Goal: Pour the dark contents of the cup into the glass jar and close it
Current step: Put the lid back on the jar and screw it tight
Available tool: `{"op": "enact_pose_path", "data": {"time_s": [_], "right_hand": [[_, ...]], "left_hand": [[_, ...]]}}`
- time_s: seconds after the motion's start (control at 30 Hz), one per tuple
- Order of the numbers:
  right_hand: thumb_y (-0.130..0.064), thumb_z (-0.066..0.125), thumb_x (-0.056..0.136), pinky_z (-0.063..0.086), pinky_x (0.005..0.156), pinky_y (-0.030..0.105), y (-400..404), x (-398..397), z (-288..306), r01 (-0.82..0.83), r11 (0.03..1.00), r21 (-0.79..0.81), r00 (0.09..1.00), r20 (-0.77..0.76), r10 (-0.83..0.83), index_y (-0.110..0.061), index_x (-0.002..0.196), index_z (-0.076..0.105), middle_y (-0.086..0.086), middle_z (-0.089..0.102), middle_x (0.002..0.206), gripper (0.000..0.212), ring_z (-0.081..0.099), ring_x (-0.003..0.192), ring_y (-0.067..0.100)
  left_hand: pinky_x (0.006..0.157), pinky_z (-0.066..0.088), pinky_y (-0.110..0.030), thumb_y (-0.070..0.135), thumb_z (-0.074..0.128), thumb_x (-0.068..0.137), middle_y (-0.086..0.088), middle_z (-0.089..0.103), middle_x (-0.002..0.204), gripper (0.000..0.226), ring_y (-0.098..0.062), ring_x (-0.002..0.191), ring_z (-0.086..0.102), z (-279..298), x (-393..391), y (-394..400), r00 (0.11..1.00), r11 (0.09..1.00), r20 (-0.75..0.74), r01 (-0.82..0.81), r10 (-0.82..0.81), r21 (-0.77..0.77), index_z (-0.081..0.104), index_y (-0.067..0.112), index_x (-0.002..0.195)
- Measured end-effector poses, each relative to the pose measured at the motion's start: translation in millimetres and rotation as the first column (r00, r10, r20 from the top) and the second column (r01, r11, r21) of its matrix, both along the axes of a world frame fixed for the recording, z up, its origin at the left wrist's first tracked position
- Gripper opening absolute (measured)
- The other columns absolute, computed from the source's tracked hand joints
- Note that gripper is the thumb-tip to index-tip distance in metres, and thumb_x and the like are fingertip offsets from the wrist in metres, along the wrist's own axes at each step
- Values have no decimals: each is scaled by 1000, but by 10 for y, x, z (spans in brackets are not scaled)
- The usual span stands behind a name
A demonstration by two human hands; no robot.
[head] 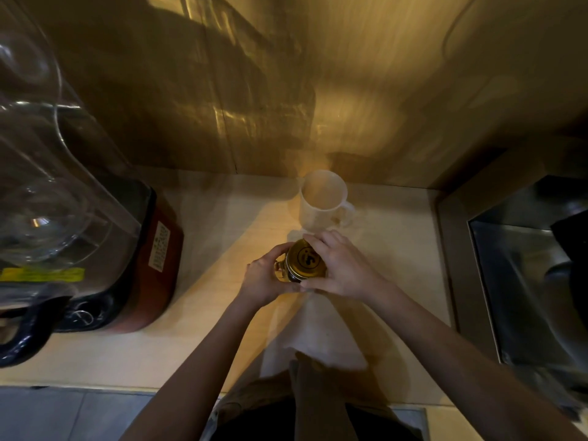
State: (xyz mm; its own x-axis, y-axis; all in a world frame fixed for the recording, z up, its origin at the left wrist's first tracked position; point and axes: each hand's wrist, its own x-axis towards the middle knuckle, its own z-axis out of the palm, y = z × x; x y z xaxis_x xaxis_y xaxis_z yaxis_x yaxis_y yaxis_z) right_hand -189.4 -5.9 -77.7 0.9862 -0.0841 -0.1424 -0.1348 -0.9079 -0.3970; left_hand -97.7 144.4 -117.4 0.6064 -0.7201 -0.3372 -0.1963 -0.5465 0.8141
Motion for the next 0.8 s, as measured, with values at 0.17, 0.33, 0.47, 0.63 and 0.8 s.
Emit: {"op": "enact_pose_path", "data": {"time_s": [0.17, 0.33, 0.47, 0.63, 0.8], "right_hand": [[-45, 74, 73, 40, 97, 40, 59, -54, -82, 83, 996, 22, 994, 74, -84, -2, 137, 38, 14, 51, 121, 85, 43, 112, 27], [-42, 75, 74, 38, 100, 39, 102, -80, -155, 151, 985, 78, 980, 115, -160, -2, 138, 36, 14, 48, 124, 85, 39, 115, 26], [-35, 79, 71, 36, 100, 38, 127, -100, -200, 208, 958, 197, 962, 136, -237, -5, 137, 40, 12, 49, 125, 83, 39, 116, 25], [-24, 85, 63, 31, 103, 34, 169, -137, -227, 304, 858, 414, 929, 73, -363, -14, 144, 25, 8, 45, 135, 100, 33, 125, 23], [-22, 81, 72, 31, 106, 34, 92, -148, 29, 435, 659, 614, 858, -60, -510, -14, 146, 19, 10, 36, 146, 97, 35, 131, 21]], "left_hand": [[99, 43, -43, 51, 76, 47, 2, 63, 124, 93, -20, 113, 59, -49, -1, 4, 1000, 1000, 22, -11, 12, -23, 45, 25, 131], [96, 45, -43, 58, 70, 45, -1, 64, 123, 96, -22, 111, 61, -49, 21, -3, 999, 998, 36, 21, -19, -52, 46, 22, 131], [97, 45, -43, 50, 76, 50, -2, 63, 125, 93, -22, 114, 59, -71, -1, 8, 999, 999, 49, 16, -14, -42, 44, 21, 133], [102, 37, -49, 45, 78, 60, -2, 50, 139, 94, -25, 128, 45, -65, 25, -32, 991, 991, 96, 85, -95, 101, 30, 28, 139], [117, 19, -41, 45, 78, 59, -3, 16, 158, 108, -21, 144, 17, 283, 170, -108, 987, 982, 53, 144, -151, 125, 17, 24, 145]]}}
